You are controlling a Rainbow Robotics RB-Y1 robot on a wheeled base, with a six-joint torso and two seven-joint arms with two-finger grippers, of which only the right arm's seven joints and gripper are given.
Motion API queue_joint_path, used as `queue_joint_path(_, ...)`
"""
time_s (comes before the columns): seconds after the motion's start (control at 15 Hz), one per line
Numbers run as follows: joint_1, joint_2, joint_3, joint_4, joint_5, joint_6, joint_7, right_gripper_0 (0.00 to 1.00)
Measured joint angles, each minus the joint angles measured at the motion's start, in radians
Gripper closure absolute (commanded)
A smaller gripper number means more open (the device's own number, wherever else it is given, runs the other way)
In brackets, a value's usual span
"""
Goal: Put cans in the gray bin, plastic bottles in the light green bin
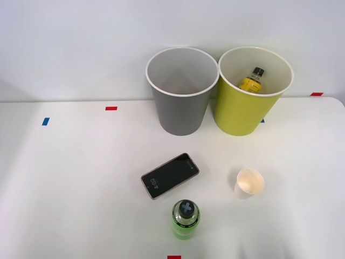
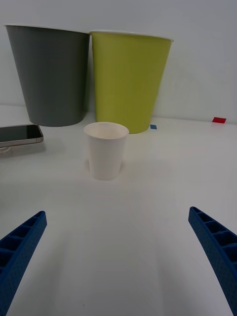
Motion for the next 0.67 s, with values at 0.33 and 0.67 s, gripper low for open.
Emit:
queue_joint_path(0.33, 0.000, 0.000, 0.000, 0.000, 0.000, 0.000, 0.000, 0.00)
queue_joint_path(0.67, 0.000, 0.000, 0.000, 0.000, 0.000, 0.000, 0.000, 0.00)
